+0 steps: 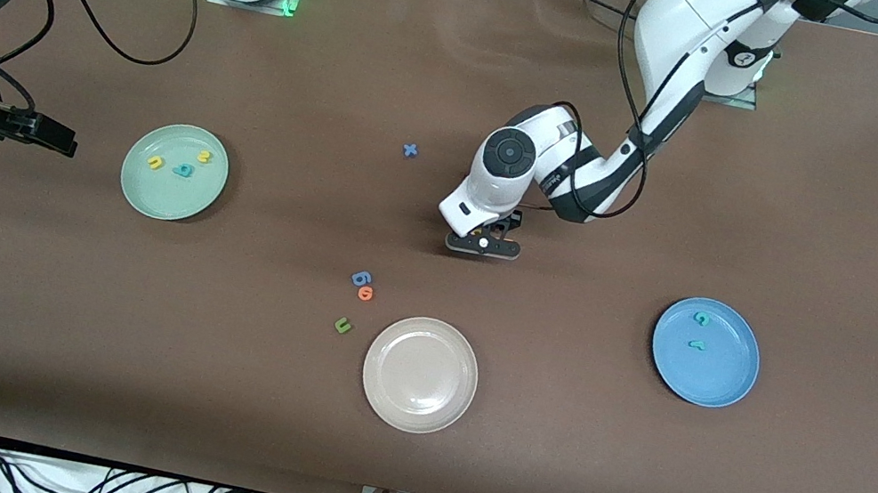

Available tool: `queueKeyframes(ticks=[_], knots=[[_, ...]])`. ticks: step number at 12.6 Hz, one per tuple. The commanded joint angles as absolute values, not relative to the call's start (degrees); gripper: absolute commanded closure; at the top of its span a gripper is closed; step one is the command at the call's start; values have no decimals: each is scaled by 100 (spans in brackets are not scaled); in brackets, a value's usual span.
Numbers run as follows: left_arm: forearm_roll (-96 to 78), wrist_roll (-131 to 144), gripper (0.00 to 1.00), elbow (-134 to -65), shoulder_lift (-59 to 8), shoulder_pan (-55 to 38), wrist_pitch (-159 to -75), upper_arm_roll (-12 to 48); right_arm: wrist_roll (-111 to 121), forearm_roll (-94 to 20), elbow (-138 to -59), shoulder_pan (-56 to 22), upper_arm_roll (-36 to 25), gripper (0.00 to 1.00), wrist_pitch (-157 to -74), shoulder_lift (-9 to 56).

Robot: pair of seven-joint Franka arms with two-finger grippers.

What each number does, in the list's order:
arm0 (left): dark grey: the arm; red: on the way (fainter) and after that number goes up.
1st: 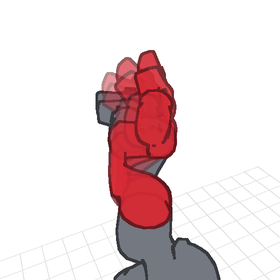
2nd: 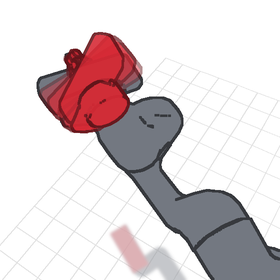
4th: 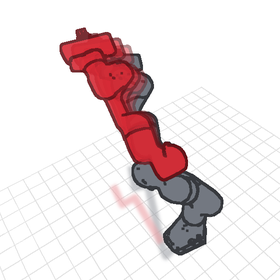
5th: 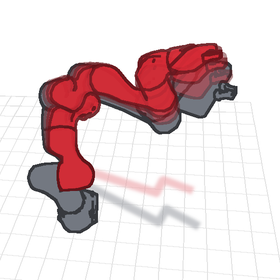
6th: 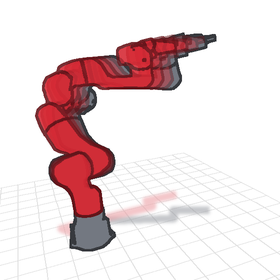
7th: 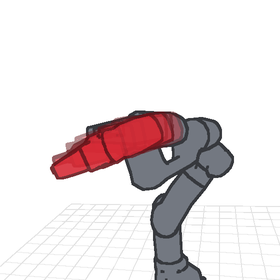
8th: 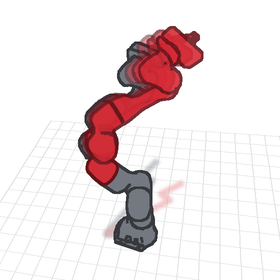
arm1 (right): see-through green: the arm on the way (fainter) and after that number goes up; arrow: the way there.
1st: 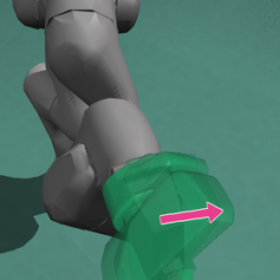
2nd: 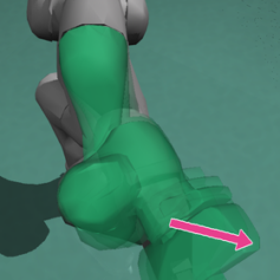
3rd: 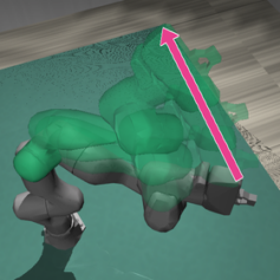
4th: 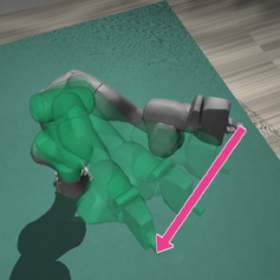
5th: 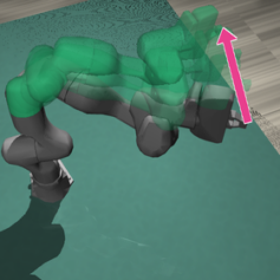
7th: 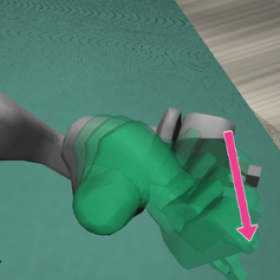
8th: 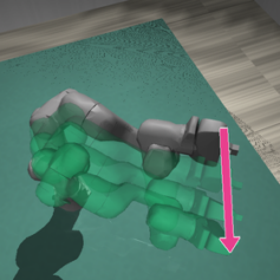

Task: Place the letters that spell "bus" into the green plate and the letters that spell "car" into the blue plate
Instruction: 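Grasp the yellow a with the left gripper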

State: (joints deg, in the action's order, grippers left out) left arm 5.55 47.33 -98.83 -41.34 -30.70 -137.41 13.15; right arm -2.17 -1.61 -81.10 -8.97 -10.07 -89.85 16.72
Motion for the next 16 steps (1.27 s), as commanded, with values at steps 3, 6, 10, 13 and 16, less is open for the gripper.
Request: queueKeyframes(ticks=[3,6,10,13,16], knots=[[791,5018,69,-9606,-4351,-3234,-13746,1187,-255,-97,-8165,-888,-984,1,-9026,1626],[844,5019,73,-9606,-4351,-3234,-13746,1187,-255,-97,-8165,-888,-984,1,-9026,1617],[844,5019,76,-9606,-4351,-3234,-13746,1187,-264,-97,-8165,-888,-984,1,-9026,1617],[853,5010,77,-9598,-4307,-3199,-13703,1187,-264,-97,-8165,-888,-984,1,-9009,1617],[861,4887,79,-9502,-4132,-2989,-13405,1160,-264,-97,-8165,-888,-984,1,-9017,1617]])
